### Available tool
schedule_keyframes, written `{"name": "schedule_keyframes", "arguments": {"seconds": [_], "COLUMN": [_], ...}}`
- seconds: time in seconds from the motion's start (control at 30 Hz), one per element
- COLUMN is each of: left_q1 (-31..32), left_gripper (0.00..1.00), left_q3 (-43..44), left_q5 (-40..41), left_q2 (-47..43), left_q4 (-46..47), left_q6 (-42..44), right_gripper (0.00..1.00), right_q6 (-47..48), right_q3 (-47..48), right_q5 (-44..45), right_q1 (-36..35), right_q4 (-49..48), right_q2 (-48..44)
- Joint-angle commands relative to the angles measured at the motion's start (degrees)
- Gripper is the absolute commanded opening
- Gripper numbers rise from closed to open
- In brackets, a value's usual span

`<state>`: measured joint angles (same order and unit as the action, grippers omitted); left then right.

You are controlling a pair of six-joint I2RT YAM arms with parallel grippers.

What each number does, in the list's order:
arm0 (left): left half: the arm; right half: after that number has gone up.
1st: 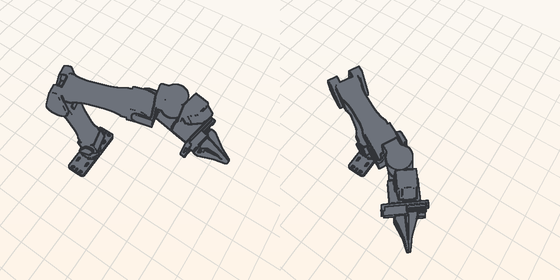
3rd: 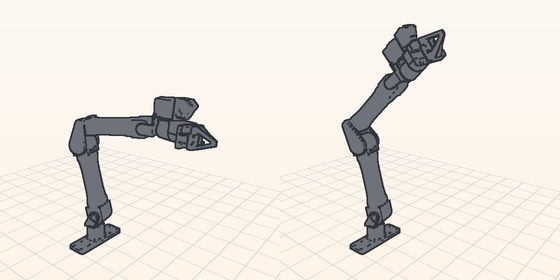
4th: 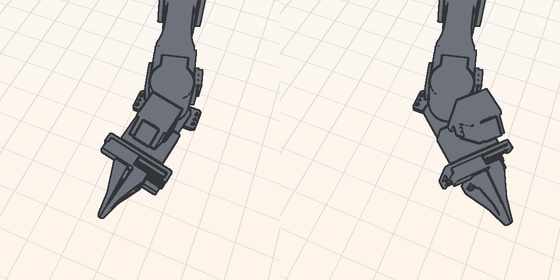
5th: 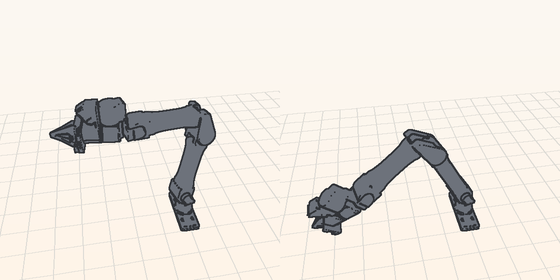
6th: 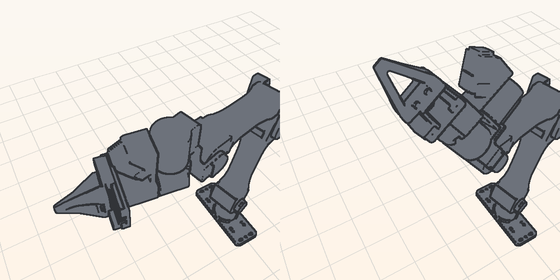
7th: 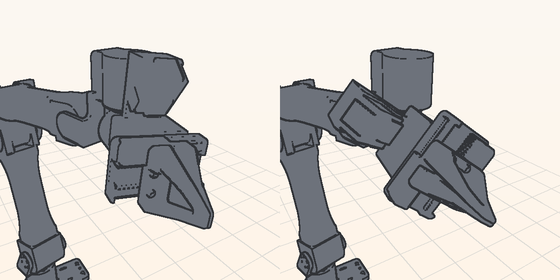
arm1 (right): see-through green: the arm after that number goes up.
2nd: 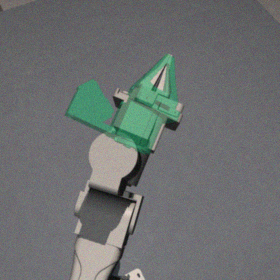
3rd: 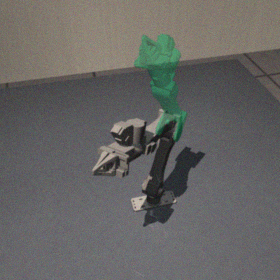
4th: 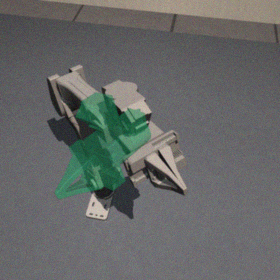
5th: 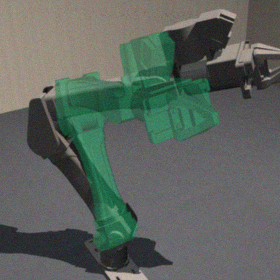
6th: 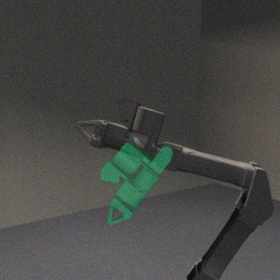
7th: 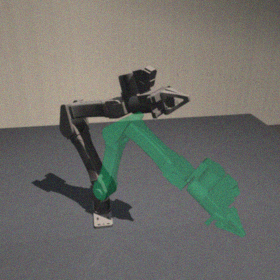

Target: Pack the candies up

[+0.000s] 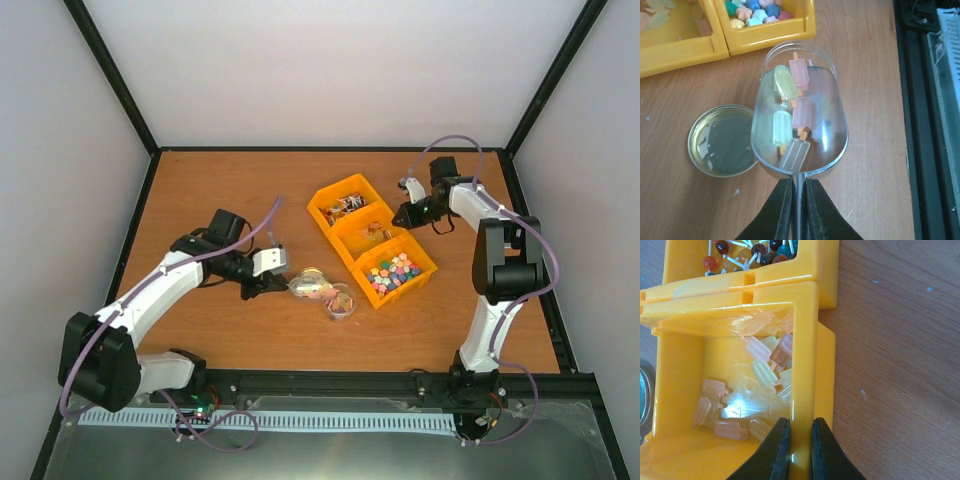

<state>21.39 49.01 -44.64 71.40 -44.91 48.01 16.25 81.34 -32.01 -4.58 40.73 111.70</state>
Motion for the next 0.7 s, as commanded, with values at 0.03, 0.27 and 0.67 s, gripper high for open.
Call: {"name": "schedule_keyframes", "arguments": {"seconds": [0.03,0.27,0.67], "left_q1": [3.47,6.7,9.38], "left_gripper": [0.01,0.01,0.01], "left_q3": [4.49,6.56,11.92], "left_q5": [5.24,12.15,18.25], "left_q2": [0.82,1.92,0.75], "left_q4": [-1.23,-1.59,-6.87], "left_q6": [0.68,-1.1,-0.3], "right_gripper": [0.03,0.03,0.03], "right_q6": [0.05,0.05,0.1], "right_q3": [-0.81,-0.84,-0.62], "right_q5": [1.82,1.69,1.76], "right_q1": [-0.78,-0.78,-0.83], "right_q4": [2.25,2.34,2.25], "right_q2": [3.32,3.1,3.14]}}
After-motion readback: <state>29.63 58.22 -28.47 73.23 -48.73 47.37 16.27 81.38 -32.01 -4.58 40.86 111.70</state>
